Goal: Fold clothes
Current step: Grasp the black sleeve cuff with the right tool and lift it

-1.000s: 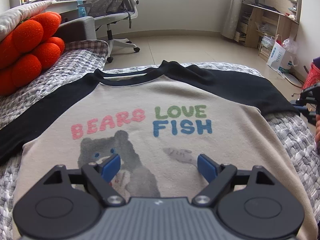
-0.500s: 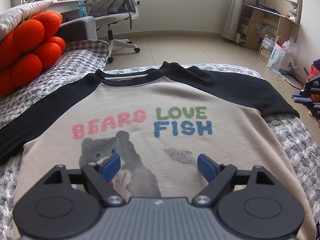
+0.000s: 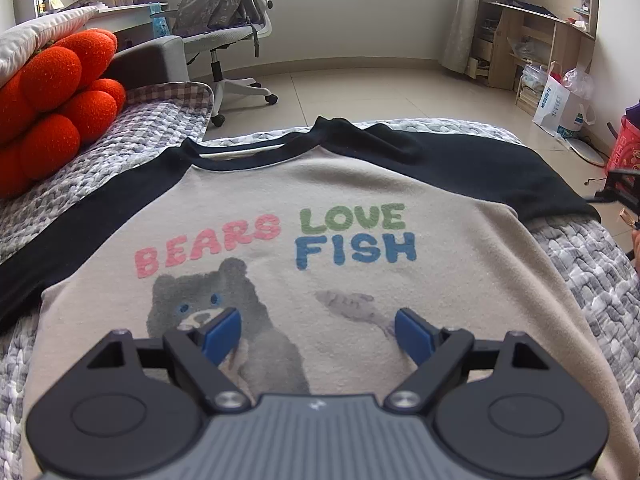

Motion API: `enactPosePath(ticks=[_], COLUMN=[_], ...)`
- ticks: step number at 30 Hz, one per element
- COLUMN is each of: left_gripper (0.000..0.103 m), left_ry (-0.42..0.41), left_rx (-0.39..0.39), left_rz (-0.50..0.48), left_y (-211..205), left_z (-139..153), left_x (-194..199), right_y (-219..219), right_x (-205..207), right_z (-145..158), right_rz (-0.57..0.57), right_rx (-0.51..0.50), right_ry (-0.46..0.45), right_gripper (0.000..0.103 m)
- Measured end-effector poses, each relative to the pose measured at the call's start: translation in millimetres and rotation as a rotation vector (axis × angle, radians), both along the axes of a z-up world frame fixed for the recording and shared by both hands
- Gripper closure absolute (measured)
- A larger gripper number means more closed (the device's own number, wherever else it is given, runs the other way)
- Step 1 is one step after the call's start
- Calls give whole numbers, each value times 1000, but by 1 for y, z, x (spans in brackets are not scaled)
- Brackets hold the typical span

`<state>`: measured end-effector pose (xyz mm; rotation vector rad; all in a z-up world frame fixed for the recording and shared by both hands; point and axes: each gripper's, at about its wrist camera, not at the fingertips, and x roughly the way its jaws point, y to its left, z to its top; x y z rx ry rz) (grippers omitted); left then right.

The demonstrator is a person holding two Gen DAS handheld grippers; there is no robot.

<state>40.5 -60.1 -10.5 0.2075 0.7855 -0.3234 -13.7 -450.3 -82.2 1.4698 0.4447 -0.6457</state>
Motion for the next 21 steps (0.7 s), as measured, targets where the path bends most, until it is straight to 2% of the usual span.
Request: enactPosePath(ticks=[1,2,3,5,10,15,18,21], left_gripper=[18,18,18,18,18,18,18,18], left_ry=[-1,-3,-4,-5,-9,-16,-16,-16], left_rx=[0,0,0,-1,-3,-8,-17,-23], left_rz=[0,1,2,5,11,24,33,39], left_y=[0,0,0,0,1,4,8,10], left_z=[0,0,0,0,0,1,3,4], left_x=[0,0,-1,0,1,2,3,5], right_y=[-1,-3,-3,-3,8,40,65,89], right_x=[-1,-3,-4,-4,-5,2,9,16], right_z=[-6,-10,-9,-2,44,98,120,127], right_rz=[-15,-31,-42,-49,-57,15,76,146], right_rx=[18,28,17,-40,-303,-595,-717,-806], right_ry=[-28,-54,-71,-86,-150,-200,-216,-199], right_gripper=[57,63,75,88,90,91,91,90])
